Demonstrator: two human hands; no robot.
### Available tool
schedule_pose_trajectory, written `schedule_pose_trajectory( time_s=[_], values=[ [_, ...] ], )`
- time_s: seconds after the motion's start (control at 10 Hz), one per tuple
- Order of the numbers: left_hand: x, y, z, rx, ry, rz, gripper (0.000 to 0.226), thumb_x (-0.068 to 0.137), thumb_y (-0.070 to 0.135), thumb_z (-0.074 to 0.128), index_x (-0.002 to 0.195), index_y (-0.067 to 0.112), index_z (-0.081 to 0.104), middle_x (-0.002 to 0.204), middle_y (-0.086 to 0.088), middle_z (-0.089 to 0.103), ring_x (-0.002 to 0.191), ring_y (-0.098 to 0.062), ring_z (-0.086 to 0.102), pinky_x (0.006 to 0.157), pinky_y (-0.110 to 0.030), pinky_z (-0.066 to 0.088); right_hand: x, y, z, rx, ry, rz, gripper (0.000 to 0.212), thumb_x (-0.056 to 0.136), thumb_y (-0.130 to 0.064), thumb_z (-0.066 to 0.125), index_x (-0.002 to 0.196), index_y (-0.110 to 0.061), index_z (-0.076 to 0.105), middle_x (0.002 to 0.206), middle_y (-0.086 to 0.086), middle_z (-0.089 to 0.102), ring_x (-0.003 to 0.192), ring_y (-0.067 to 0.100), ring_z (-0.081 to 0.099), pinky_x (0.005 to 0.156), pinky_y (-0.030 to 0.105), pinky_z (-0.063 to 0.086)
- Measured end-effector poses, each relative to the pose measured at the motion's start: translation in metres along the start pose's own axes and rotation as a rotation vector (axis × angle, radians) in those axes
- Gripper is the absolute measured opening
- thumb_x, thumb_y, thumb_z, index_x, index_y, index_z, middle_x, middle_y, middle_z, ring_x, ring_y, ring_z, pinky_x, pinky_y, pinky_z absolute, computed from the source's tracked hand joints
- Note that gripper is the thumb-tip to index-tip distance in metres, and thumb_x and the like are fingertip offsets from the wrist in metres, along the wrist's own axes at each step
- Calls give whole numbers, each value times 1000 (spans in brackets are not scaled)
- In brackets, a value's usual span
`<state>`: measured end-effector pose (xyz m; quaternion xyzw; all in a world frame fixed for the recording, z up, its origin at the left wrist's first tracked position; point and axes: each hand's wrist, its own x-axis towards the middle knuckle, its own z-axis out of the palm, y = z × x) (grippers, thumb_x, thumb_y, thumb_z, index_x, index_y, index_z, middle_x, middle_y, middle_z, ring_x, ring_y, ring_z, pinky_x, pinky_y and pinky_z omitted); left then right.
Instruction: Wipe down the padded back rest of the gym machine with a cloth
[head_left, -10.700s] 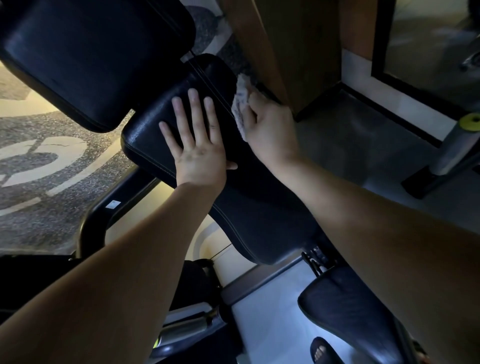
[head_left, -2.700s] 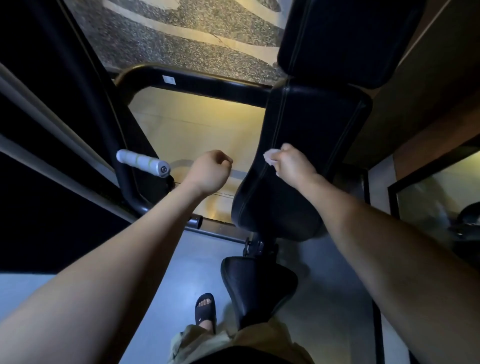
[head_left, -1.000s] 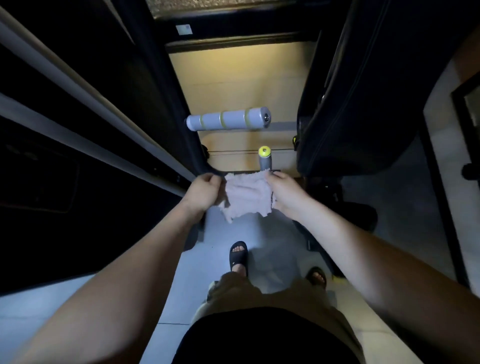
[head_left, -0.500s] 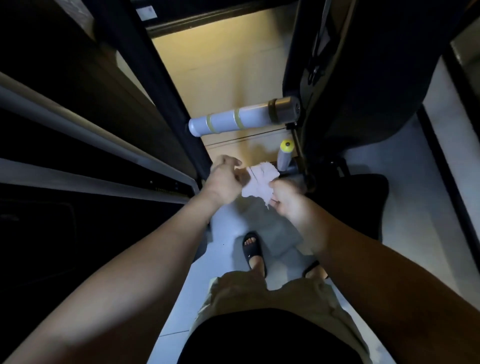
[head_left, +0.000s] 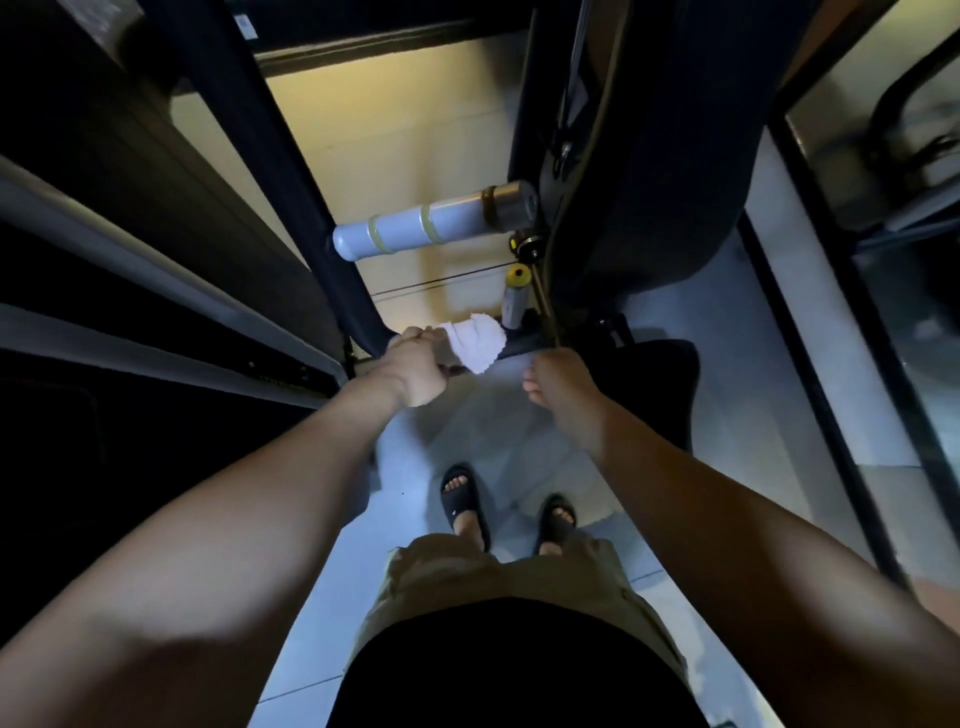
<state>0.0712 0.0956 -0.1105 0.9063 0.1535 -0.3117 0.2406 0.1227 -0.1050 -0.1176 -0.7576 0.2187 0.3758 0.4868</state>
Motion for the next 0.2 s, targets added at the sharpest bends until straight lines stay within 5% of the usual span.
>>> schedule_pose_trajectory(
  time_s=[0.1, 0.2],
  values=[
    [-20, 6, -13, 27, 49, -16, 46, 88, 30, 46, 125, 8, 60, 129, -15, 60, 123, -34, 50, 101, -33, 40, -13, -15, -15, -154, -39, -123, 25, 102, -19, 43, 78, -25, 48, 107, 10, 54, 96, 20, 53, 97, 42, 51],
    [-44, 19, -29, -40, 208, -40, 45, 91, 32, 44, 118, 5, 67, 130, -17, 64, 118, -34, 59, 95, -31, 48, -33, -40, -33, -149, -53, -242, 25, 99, -18, 45, 75, -24, 48, 98, 9, 57, 86, 20, 54, 83, 35, 52]
  ],
)
